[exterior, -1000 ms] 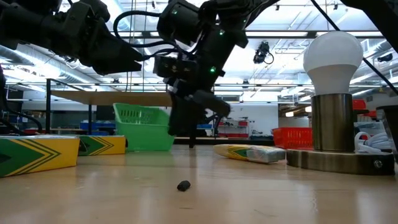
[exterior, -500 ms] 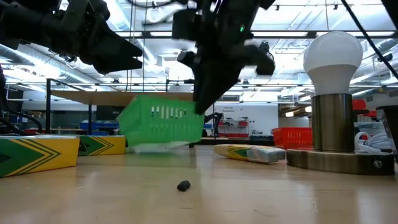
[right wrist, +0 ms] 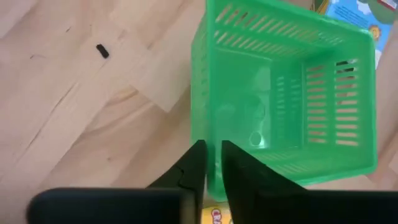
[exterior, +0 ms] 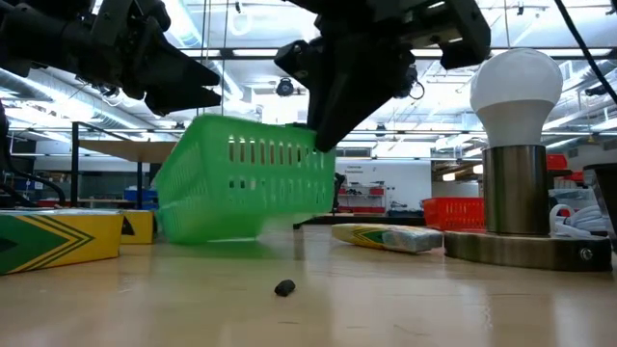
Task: Pick & Place Office Desk Supplies
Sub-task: Move the green basket to the middle of the table
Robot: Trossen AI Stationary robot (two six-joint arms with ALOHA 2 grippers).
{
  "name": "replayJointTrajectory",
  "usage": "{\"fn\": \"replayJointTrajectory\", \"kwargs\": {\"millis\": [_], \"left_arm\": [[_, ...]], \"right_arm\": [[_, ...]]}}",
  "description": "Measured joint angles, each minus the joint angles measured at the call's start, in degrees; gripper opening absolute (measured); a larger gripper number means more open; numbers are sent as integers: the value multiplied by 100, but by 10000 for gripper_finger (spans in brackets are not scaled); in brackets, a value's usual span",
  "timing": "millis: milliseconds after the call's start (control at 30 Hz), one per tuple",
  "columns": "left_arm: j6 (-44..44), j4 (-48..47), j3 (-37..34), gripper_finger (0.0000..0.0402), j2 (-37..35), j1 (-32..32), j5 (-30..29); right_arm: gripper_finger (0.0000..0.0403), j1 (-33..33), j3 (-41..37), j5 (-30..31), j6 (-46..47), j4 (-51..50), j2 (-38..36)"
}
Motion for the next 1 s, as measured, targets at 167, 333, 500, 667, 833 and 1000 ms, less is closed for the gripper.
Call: {"fn": "replayJointTrajectory", "kwargs": {"millis": [167,333,500,667,833,1000], "left_arm": [[-5,1,0,293,0,0,2],[-5,-8,0,293,0,0,2],[-4,-34,0,293,0,0,-2],[-8,-1,0,293,0,0,-4],[-25,5,0,293,0,0,-6],[-25,21,0,293,2,0,-11]], "right_arm": [[102,44,0,14,56,53,14],[149,19,-2,55,92,169,70],[181,31,1,404,-1,634,79],[178,-84,2,435,-21,1216,81],[130,-403,6,510,-21,1455,104],[22,-630,4,385,-148,1572,393]]}}
